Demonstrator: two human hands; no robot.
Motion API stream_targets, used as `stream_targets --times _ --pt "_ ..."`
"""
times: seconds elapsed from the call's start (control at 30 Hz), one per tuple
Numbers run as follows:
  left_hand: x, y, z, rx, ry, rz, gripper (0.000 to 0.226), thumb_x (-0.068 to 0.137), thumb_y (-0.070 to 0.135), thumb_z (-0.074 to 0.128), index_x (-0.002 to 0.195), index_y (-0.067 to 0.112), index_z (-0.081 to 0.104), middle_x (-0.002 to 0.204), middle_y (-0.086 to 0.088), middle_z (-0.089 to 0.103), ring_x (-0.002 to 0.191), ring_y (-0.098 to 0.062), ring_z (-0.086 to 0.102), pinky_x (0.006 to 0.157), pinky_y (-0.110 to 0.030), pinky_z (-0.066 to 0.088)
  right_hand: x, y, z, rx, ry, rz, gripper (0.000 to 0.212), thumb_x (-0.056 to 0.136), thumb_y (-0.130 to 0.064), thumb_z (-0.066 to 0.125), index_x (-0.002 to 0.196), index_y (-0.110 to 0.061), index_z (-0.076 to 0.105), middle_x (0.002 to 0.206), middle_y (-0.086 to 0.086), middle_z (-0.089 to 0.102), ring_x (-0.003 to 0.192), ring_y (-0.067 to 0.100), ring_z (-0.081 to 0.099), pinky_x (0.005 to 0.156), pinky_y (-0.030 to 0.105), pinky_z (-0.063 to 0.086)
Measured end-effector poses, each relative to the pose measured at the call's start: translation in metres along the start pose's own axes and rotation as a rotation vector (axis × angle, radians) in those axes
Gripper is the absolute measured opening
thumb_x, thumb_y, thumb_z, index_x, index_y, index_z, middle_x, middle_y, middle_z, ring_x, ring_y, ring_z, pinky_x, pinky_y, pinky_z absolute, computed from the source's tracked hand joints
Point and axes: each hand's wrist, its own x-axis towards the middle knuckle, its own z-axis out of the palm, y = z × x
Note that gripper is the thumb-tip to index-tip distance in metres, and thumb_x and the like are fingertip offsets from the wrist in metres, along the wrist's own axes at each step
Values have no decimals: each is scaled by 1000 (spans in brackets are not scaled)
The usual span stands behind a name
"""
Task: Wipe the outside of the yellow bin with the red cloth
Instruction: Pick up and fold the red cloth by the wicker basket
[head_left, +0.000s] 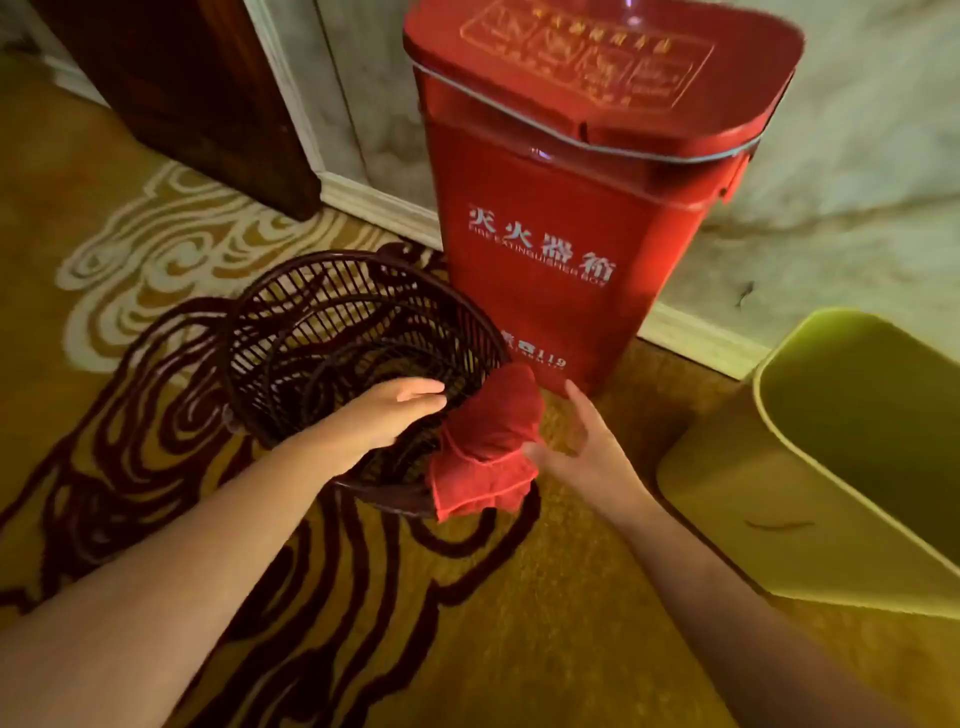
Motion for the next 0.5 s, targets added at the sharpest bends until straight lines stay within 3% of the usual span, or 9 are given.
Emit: stream_targets --times 0.13,0.2,0.27,0.37,0.5 --pt "58 -32 11 57 -37 33 57 84 37 55 136 32 32 143 7 37 132 -11 30 98 -25 18 40 37 11 173 -31 -49 96 70 -31 77 144 -37 17 140 -9 36 133 14 40 108 45 40" --pt "74 -42 17 77 -61 35 54 82 35 59 132 35 39 123 17 48 116 -3 44 95 -19 26 54 48 15 243 -59 -63 86 72 -22 77 138 -44 27 129 -10 45 121 13 51 89 37 54" --pt "77 -42 17 63 -48 62 37 81 30 61 117 35 54 104 23 56 92 7 51 80 -14 36 57 46 16 303 -60 -84 74 74 -13 74 133 -41 39 122 -5 57 101 7 63 63 24 56" --pt "65 -36 12 -9 -82 88 22 80 17 63 98 28 68 104 9 70 93 -4 63 78 -22 48 49 38 12 291 8 -88 67 75 -3 70 132 -28 45 107 -2 66 80 5 67 54 19 51" --pt "44 -20 1 -121 -115 163 34 79 5 61 106 26 63 99 4 70 92 -12 66 73 -31 54 34 32 0 239 31 -107 61 76 3 67 129 -20 50 110 10 66 76 13 65 50 16 49"
